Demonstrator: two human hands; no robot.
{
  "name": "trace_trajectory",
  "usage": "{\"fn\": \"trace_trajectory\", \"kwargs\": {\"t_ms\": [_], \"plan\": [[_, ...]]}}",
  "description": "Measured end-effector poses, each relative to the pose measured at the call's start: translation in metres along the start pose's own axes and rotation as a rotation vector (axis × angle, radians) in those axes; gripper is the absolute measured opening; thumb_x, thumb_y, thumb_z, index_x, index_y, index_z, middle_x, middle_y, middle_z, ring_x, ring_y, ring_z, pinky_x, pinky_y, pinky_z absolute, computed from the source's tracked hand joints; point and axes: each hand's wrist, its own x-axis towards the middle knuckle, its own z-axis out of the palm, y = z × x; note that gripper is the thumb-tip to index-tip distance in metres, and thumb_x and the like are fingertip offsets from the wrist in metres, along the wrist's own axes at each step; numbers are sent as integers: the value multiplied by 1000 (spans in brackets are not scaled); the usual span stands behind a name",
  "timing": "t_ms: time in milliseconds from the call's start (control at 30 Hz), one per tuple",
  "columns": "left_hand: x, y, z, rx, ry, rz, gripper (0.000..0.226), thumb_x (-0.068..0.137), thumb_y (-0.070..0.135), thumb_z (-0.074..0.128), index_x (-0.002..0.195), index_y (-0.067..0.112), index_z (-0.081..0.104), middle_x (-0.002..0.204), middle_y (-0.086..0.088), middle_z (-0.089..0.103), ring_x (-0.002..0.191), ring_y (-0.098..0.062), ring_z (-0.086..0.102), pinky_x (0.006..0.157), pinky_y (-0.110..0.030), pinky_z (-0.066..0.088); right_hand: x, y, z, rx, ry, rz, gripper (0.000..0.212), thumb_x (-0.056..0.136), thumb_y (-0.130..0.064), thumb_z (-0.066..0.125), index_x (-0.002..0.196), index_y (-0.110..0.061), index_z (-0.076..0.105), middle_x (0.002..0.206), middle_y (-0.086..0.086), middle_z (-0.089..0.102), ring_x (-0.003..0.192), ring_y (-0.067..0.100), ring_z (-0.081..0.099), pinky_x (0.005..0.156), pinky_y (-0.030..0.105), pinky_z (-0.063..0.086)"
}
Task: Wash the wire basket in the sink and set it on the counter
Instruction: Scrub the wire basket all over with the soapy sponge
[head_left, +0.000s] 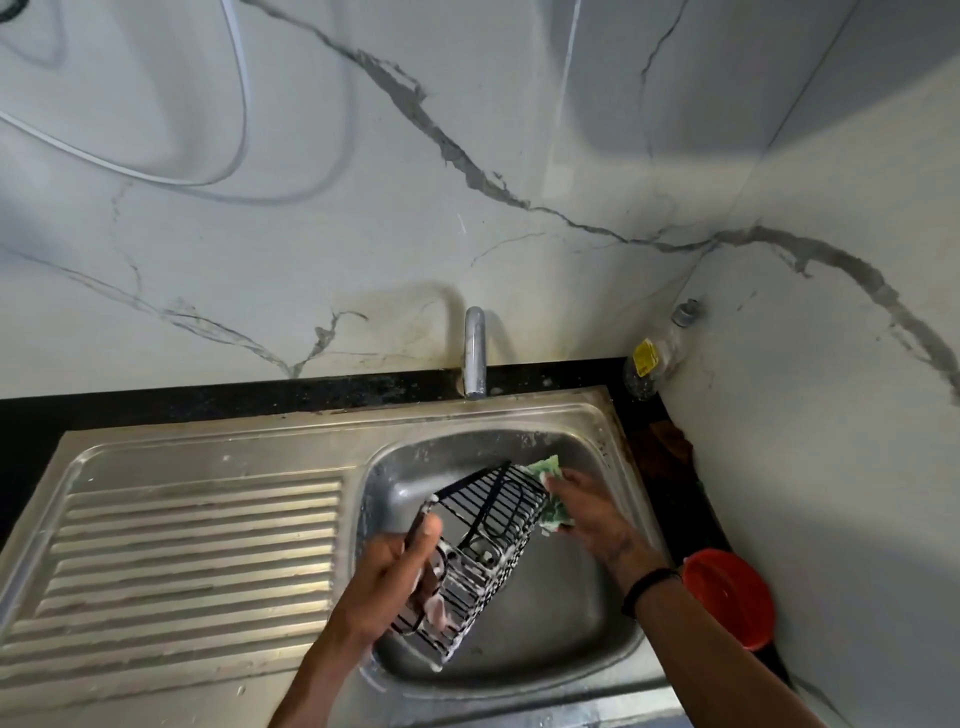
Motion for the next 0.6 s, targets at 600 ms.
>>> {"fn": "trace_trajectory", "kwargs": {"t_ms": [600], "plan": [[14, -9, -3, 367, 127, 336, 66, 86, 76, 58, 58, 17, 55, 43, -5, 51, 34, -25, 47, 37, -36, 40, -65, -26, 7, -595, 365, -316, 30, 90, -5, 56, 112, -21, 67, 95, 3, 71, 91, 26, 68, 75, 36, 55]]}}
